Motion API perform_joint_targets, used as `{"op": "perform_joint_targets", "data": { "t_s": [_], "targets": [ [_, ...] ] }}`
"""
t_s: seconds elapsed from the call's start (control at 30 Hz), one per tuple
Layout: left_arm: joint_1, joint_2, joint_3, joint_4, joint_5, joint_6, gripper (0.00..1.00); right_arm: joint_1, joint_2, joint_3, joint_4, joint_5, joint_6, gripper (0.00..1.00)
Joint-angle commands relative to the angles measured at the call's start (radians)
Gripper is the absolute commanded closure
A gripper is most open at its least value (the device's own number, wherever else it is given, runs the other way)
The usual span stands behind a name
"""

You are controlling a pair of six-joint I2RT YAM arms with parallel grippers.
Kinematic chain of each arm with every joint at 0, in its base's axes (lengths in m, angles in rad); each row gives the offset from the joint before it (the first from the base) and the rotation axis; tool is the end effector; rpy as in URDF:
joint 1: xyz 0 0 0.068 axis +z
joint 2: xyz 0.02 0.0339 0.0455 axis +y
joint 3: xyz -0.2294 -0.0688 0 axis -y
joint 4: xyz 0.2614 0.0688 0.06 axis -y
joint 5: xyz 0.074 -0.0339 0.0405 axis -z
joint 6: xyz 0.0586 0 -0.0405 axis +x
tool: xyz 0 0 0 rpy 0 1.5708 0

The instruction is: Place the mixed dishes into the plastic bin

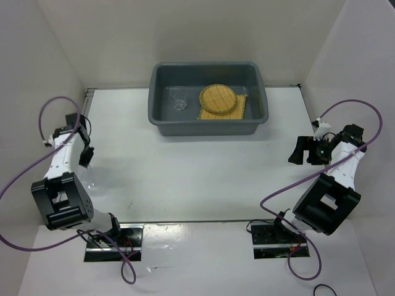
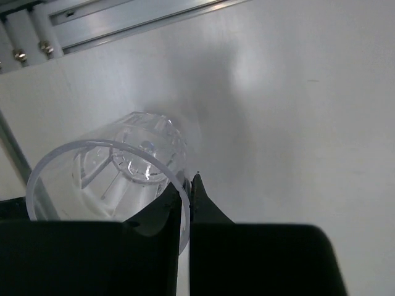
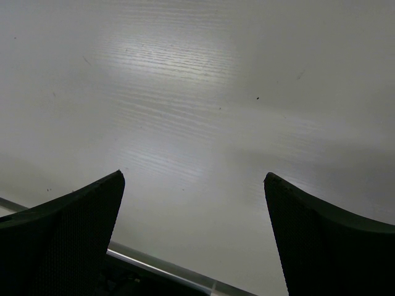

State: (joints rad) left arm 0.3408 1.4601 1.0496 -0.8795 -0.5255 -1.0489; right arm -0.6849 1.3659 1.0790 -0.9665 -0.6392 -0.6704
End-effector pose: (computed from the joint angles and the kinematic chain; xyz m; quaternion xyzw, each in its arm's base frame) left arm 0.2662 0.1256 0.1724 -0.6401 0.7112 0.1944 0.2159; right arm 0.2380 -0.1493 0.2067 -0.0429 0.9378 0.1476 0.3114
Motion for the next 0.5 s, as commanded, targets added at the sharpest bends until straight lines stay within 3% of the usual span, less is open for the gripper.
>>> {"op": "perform_joint_targets", "data": {
  "t_s": [0.0,0.07,0.13,0.2,0.27,0.3,0.33,0.37,0.43,0.47],
  "targets": [
    [0.006,-0.122,0.235,-0.001,0.114,0.076,1.0,0.004,-0.033,0.013,0.009,-0.004,0.005,0.02],
    [0.006,-0.11,0.347,-0.001,0.311,0.108,1.0,0.004,-0.033,0.004,0.009,-0.004,0.005,0.02],
    [-0.026,-0.141,0.432,0.127,0.536,0.118,1.0,0.004,-0.042,0.004,0.009,-0.004,0.014,0.02],
    [-0.098,-0.168,0.47,0.375,0.672,0.133,1.0,0.004,-0.051,0.004,0.009,-0.004,0.014,0.02],
    [-0.194,-0.146,0.551,0.462,0.76,0.191,1.0,0.004,-0.051,0.004,0.009,0.006,0.014,0.02],
    [-0.227,-0.07,0.614,0.441,0.772,0.237,1.0,0.004,-0.062,0.004,0.009,0.006,0.014,0.02],
    [-0.261,-0.01,0.795,0.385,0.785,0.294,1.0,0.004,-0.062,0.004,0.009,0.006,0.014,0.02],
    [-0.345,0.129,0.897,0.223,0.762,0.431,1.0,0.004,-0.073,0.004,0.009,0.006,0.014,0.02],
    [-0.434,0.28,1.089,0.029,0.673,0.548,1.0,0.004,-0.073,0.004,0.018,0.006,0.014,0.02],
    [-0.478,0.348,1.242,-0.131,0.554,0.585,1.0,0.004,-0.073,0.004,0.018,0.006,0.014,0.02]
  ]
}}
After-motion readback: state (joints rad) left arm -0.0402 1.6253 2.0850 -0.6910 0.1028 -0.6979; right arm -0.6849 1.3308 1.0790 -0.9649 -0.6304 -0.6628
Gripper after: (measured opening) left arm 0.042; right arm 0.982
